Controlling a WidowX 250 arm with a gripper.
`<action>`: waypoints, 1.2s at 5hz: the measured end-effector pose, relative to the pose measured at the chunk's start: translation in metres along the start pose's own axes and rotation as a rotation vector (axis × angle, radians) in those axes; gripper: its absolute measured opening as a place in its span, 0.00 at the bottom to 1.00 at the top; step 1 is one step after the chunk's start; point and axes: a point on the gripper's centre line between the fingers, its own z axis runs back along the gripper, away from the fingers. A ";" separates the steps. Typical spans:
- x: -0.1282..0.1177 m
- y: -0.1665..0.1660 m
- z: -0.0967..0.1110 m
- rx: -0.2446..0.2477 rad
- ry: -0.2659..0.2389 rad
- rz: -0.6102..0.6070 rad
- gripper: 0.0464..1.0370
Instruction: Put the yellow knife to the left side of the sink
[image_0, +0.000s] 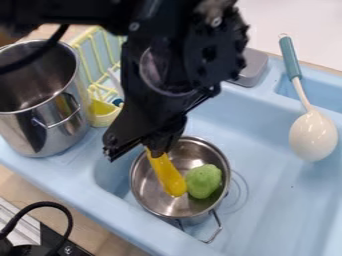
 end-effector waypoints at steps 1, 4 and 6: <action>-0.002 -0.009 0.022 -0.017 -0.007 -0.013 0.01; -0.036 -0.044 0.033 -0.188 0.238 -0.103 0.01; -0.059 -0.051 0.010 -0.272 0.327 -0.232 0.01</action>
